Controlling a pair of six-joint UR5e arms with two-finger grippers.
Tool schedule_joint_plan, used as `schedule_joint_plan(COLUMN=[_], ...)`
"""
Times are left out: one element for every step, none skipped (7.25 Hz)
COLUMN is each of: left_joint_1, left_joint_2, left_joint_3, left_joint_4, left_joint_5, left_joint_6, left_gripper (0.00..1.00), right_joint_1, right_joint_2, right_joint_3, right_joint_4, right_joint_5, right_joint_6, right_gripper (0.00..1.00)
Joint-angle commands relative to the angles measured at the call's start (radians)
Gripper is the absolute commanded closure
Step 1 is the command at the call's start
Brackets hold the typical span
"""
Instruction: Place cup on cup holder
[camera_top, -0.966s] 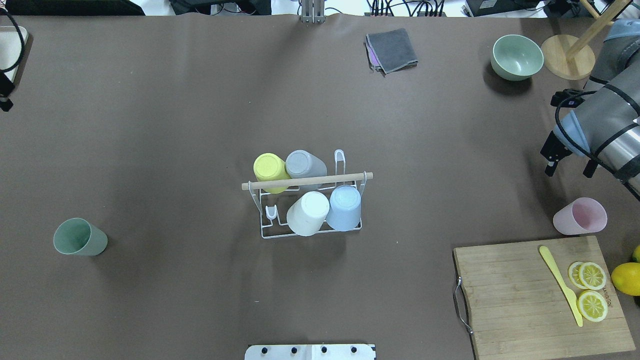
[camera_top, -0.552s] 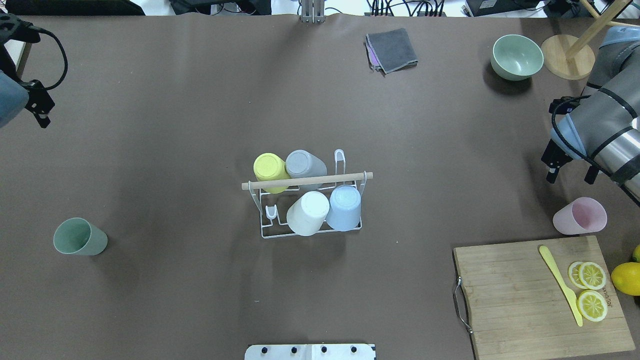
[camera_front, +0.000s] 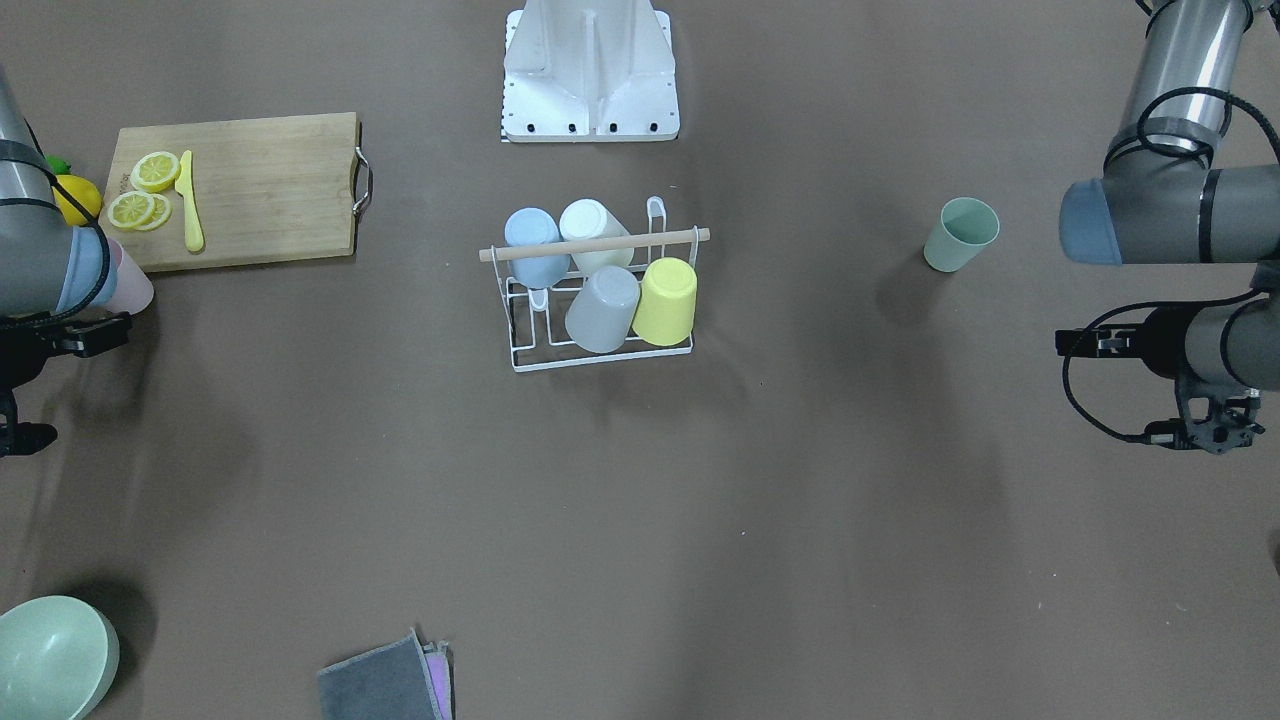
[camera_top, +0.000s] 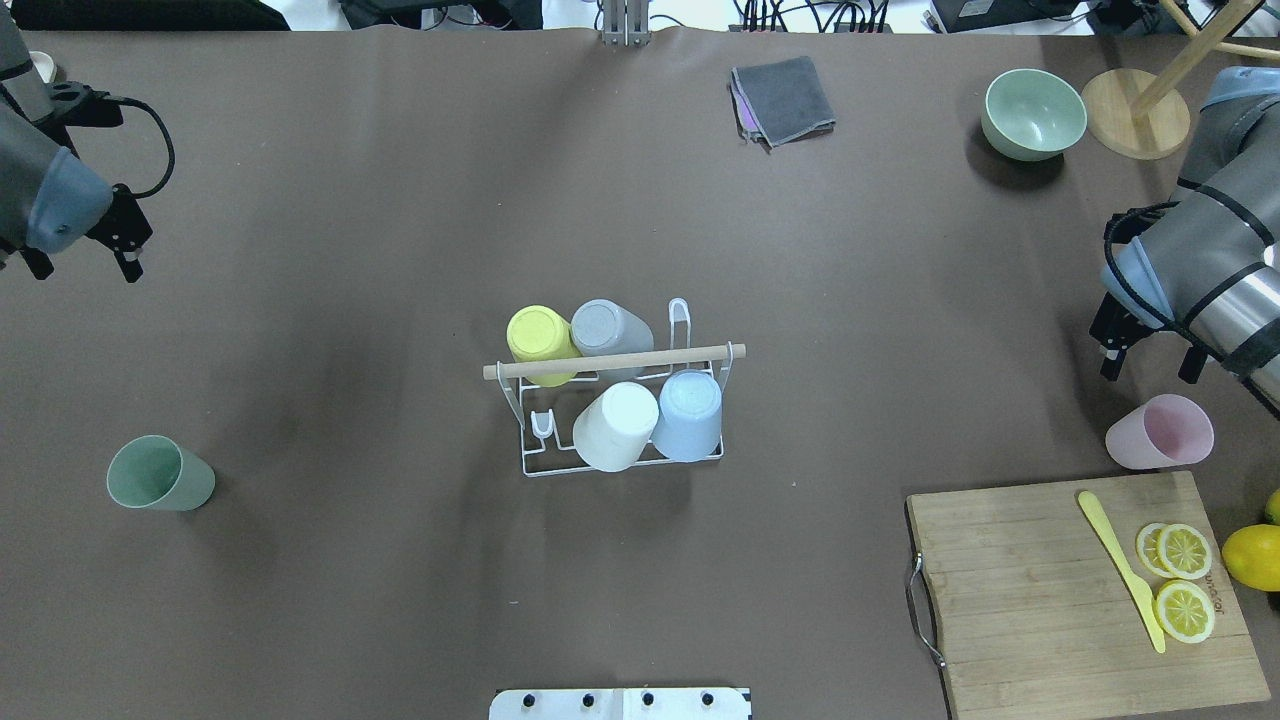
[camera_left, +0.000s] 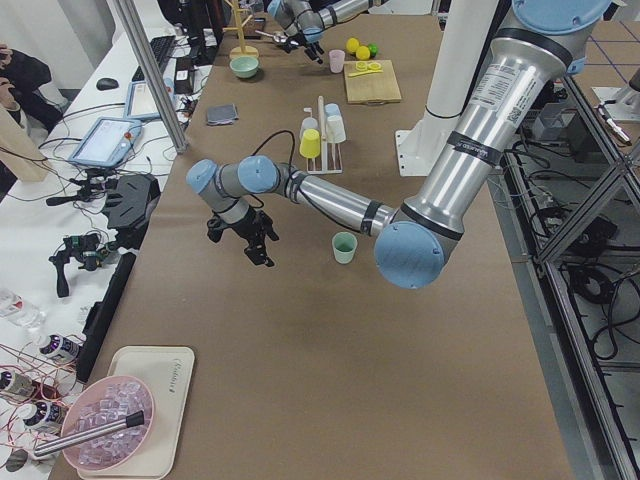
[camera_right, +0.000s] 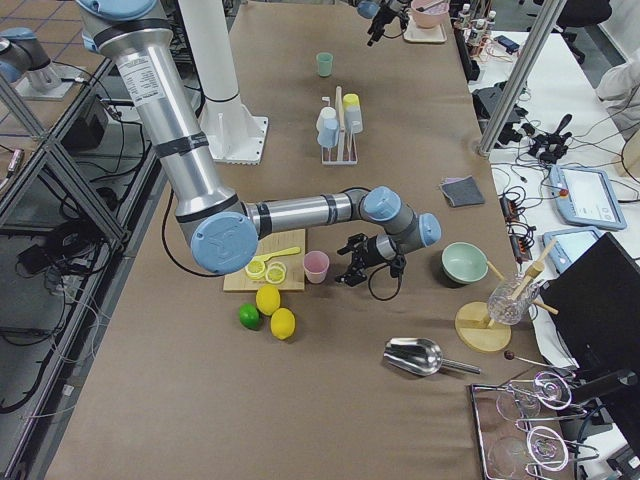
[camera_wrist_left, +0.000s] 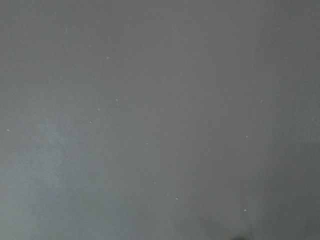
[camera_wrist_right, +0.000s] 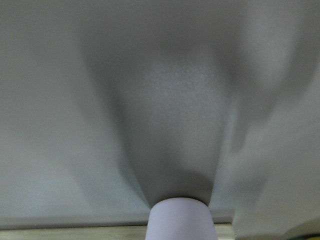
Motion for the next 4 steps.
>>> schedule_joint_plan(left_joint_1=[0.054, 0.057, 0.076, 0.079], left_joint_2=[-0.017, -0.017, -0.012, 0.008], left_joint_3=[0.017, 0.017, 0.0, -0.035], left_joint_4=[0.039, 0.033, 0.025, 0.01], left_joint_5=[-0.029, -0.024, -0.026, -0.026], left_joint_6=[0.003, 0.004, 0.004, 0.004], left_gripper=[0.02, 0.02, 0.02, 0.02], right_joint_1=[-0.02, -0.037, -0.043, -0.056], right_joint_2=[-0.019, -0.026, -0.028, -0.033], right_joint_3=[0.002, 0.0, 0.002, 0.0], right_joint_4=[-0.007, -0.018, -0.036, -0.055], right_joint_5=[0.001, 0.001, 0.001, 0.001], right_joint_6=[-0.004, -0.018, -0.029, -0.041], right_gripper=[0.02, 0.02, 0.02, 0.02])
